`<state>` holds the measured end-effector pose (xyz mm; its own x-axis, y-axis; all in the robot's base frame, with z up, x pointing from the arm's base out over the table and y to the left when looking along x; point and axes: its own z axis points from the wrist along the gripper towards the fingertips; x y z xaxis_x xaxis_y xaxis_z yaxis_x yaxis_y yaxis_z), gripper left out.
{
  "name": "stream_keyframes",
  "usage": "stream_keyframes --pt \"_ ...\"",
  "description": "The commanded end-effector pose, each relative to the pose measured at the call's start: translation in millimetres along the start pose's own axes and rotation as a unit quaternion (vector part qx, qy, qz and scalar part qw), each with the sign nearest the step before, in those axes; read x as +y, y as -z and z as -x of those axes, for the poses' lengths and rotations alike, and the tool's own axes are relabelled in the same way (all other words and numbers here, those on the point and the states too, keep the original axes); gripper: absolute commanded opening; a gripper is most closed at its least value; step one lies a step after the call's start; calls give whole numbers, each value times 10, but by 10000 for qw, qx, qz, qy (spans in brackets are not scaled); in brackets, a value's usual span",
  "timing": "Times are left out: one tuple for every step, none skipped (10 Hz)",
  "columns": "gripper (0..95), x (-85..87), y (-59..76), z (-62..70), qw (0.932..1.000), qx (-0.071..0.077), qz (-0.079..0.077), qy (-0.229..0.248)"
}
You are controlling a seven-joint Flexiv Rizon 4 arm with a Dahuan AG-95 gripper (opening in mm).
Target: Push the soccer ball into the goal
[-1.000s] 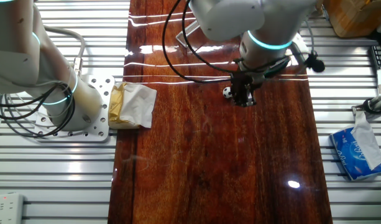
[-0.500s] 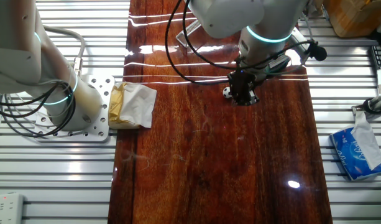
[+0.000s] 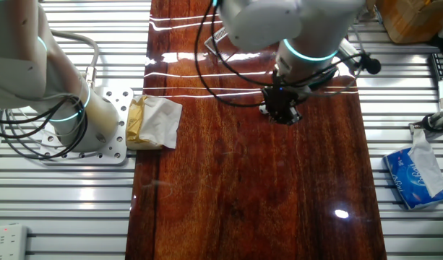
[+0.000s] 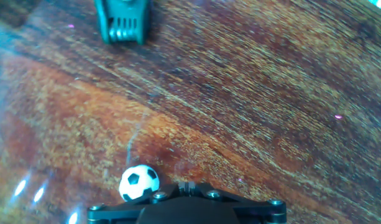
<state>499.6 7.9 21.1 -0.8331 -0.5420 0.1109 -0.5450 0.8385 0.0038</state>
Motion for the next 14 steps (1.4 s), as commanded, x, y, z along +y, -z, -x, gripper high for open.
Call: stream_keyframes --pt "0 2 2 -19 9986 -64 20 -517" --pt "0 2 2 -19 9976 -34 26 -686" --pt "0 2 2 -19 9976 -34 26 -686" --pt "0 3 1 -20 9938 -44 122 -1105" --pt "0 6 -5 -30 9931 -19 134 -1164" --pt "0 9 -9 -37 9933 -34 132 -1146" --pt "0 15 -20 -49 9938 -40 131 -1107" --pt "0 31 -47 -72 9942 -47 121 -1064" --pt "0 54 -84 -99 9946 -68 123 -1032" --pt "0 81 -127 -125 9946 -114 143 -1025" --pt "0 103 -155 -150 9944 -163 221 -1022" --pt "0 108 -137 -154 9940 -189 282 -1037" --pt "0 122 -99 -139 9935 -186 325 -1079" --pt "0 139 -75 -112 9928 -180 343 -1131"
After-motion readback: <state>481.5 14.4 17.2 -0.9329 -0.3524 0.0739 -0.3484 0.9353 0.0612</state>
